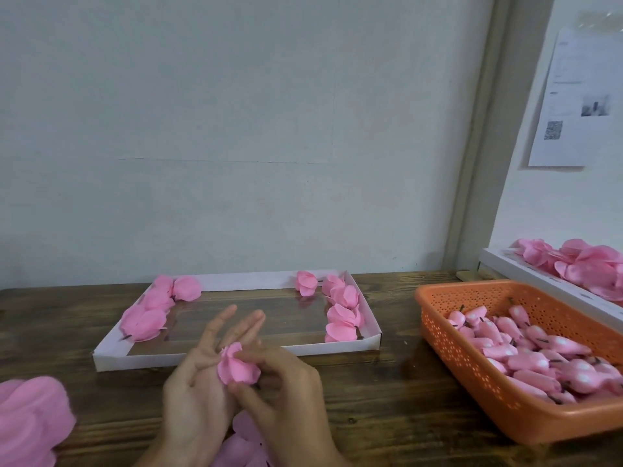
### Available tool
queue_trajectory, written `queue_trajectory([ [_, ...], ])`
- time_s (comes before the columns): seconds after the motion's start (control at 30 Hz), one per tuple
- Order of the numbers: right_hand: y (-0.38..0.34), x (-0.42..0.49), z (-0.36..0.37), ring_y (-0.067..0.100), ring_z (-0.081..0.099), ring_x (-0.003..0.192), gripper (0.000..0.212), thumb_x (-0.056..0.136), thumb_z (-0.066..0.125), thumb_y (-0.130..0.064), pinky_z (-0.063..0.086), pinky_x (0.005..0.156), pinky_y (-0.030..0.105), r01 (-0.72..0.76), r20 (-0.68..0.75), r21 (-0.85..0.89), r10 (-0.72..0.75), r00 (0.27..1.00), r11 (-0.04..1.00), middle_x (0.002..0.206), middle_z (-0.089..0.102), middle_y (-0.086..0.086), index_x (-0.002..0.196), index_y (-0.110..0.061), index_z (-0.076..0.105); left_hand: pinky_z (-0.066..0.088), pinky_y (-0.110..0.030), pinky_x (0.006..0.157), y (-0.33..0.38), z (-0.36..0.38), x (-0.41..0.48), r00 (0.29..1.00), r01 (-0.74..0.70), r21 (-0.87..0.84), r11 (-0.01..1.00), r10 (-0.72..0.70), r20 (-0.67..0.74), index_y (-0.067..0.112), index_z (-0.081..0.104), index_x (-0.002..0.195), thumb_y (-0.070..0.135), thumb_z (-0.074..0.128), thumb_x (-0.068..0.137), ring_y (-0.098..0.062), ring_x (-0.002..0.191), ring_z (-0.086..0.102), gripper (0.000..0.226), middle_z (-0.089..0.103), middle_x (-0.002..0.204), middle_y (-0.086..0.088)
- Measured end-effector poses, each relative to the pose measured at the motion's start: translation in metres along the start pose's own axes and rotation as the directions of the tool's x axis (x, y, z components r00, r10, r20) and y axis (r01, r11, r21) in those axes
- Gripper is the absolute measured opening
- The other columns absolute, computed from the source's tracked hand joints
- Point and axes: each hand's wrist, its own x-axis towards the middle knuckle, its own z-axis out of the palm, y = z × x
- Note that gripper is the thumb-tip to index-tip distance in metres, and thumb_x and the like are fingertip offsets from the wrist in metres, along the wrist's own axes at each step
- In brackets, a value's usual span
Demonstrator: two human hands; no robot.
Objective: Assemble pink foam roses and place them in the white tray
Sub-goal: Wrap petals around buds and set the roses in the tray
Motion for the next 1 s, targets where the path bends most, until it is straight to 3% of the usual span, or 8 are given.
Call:
queue_trajectory([
  [0.17,-0.011,0.005,-0.003,0.012,0.077,0.087,0.017,0.083,0.088,-0.036,0.063,0.079,0.029,-0.214,0.017,0.359,0.223,0.975,0.908,0.091,0.081,-0.003,0.098,-0.032,0.084,0.051,-0.046,0.104,0.006,0.008,0.002,0.995,0.084,-0.189,0.978,-0.072,0.070,0.013,0.061,0.143,0.027,0.074,0.073,-0.031,0.146,0.046,0.072,0.056,0.149,-0.023],
  [0.23,-0.012,0.010,-0.008,0.015,0.076,0.091,0.013,0.085,0.088,-0.031,0.060,0.082,0.028,-0.259,0.065,0.435,0.257,0.964,0.862,0.095,0.082,0.004,0.096,-0.025,0.085,0.038,-0.049,0.119,0.007,0.012,0.005,0.980,0.149,-0.216,0.965,-0.116,0.160,0.006,0.059,0.142,0.025,0.061,0.088,-0.032,0.153,0.032,0.057,0.056,0.148,-0.023],
  [0.43,-0.007,0.015,-0.015,0.024,0.073,0.097,0.022,0.087,0.080,-0.006,0.058,0.090,0.039,-0.299,0.222,0.503,0.213,0.952,0.811,0.108,0.079,0.018,0.107,-0.015,0.082,0.055,-0.047,0.100,-0.004,0.002,0.006,0.984,0.125,0.195,0.973,-0.147,0.104,-0.002,0.068,0.124,0.003,0.059,0.088,-0.040,0.133,0.059,0.038,0.060,0.143,-0.026],
  [0.53,-0.003,0.013,-0.008,0.022,0.073,0.105,0.023,0.089,0.077,0.001,0.056,0.099,0.037,-0.301,0.277,0.521,0.176,0.945,0.798,0.112,0.079,0.012,0.112,0.002,0.075,0.060,-0.043,0.095,-0.004,0.003,-0.001,0.976,0.155,0.171,0.973,-0.178,0.127,0.003,0.078,0.095,0.005,0.058,0.083,-0.039,0.133,0.059,0.024,0.059,0.142,-0.028],
  [0.6,-0.004,0.012,-0.005,0.018,0.072,0.099,0.020,0.082,0.081,-0.003,0.055,0.095,0.033,-0.345,0.293,0.531,0.214,0.932,0.774,0.103,0.078,0.007,0.101,-0.002,0.073,0.058,-0.044,0.098,-0.002,0.009,-0.003,0.963,0.208,0.127,0.970,-0.225,0.147,0.001,0.073,0.086,0.009,0.078,0.077,-0.040,0.133,0.059,0.013,0.059,0.142,-0.030],
  [0.67,-0.006,0.012,-0.003,0.023,0.070,0.098,0.021,0.074,0.084,-0.007,0.055,0.095,0.037,-0.440,0.309,0.577,0.315,0.897,0.688,0.096,0.076,0.010,0.089,-0.009,0.069,0.059,-0.045,0.097,-0.003,0.007,-0.004,0.966,0.211,0.158,0.965,-0.231,0.119,-0.009,0.062,0.082,0.025,0.097,0.064,-0.040,0.131,0.061,0.051,0.061,0.140,-0.030],
  [0.87,-0.014,0.011,-0.007,0.022,0.076,0.097,0.012,0.085,0.078,0.007,0.062,0.079,0.026,-0.646,0.522,0.710,0.407,0.749,0.279,0.109,0.075,0.023,0.090,0.004,0.067,0.063,-0.040,0.087,-0.004,0.007,-0.001,0.992,0.125,0.220,0.967,-0.115,-0.058,-0.018,0.053,0.088,0.021,0.064,0.086,-0.039,0.115,0.070,0.040,0.070,0.122,-0.031],
  [1.0,-0.012,0.009,0.000,0.021,0.073,0.106,0.008,0.090,0.073,0.006,0.059,0.094,0.032,-0.619,0.505,0.700,0.365,0.782,0.357,0.107,0.076,0.015,0.095,0.001,0.070,0.057,-0.044,0.087,-0.008,0.012,0.000,0.983,0.043,0.225,0.973,-0.001,-0.183,0.009,0.049,0.052,0.024,0.068,0.082,-0.035,0.098,0.073,0.038,0.062,0.082,-0.021],
])
